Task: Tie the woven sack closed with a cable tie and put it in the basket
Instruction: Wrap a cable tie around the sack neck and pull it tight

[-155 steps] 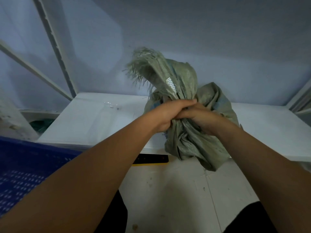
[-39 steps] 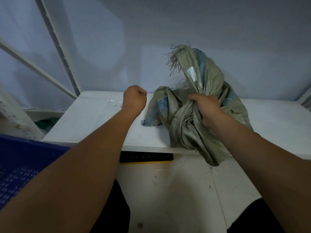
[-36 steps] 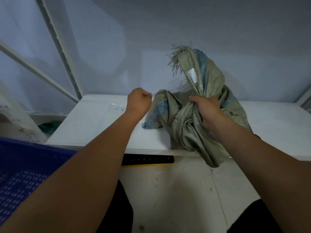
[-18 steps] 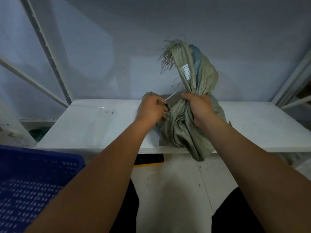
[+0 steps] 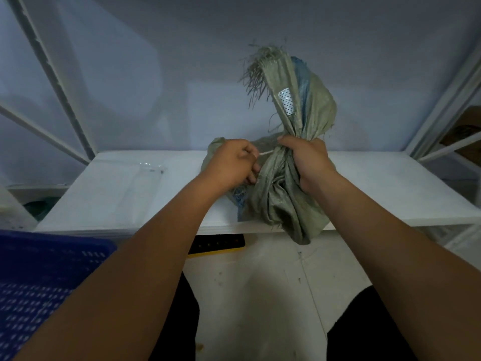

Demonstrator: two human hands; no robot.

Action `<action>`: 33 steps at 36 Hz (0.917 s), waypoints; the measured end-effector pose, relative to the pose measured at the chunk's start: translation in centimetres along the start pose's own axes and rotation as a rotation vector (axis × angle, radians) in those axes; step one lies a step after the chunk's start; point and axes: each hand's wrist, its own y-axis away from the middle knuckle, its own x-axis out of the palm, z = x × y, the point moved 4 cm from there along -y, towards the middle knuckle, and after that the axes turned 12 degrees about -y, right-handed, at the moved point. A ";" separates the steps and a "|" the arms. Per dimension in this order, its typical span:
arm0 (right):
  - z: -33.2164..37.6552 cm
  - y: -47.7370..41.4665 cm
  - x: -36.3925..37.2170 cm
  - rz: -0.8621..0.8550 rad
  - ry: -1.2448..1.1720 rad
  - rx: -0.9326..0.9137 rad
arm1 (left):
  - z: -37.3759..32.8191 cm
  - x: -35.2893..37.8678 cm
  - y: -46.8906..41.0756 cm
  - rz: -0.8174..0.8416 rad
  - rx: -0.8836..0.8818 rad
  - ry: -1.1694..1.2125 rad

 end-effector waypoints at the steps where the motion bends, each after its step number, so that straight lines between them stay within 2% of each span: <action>1: 0.0 0.0 0.2 0.002 0.002 -0.001 | 0.2 -0.2 -0.1 -0.002 0.001 -0.040; 5: -0.3 -0.3 1.2 0.013 -0.001 -0.006 | 1.1 -0.9 -0.6 0.002 -0.040 -0.140; 15: -2.1 -1.8 3.0 0.065 0.042 0.000 | 1.7 -2.4 -1.4 0.005 -0.131 -0.067; 23: -2.5 -2.0 3.3 0.107 0.106 -0.018 | 2.1 -2.7 -1.9 0.014 -0.102 -0.089; 33: -2.6 -2.4 2.5 0.094 0.152 -0.070 | 1.7 -2.4 -1.3 0.070 -0.010 -0.275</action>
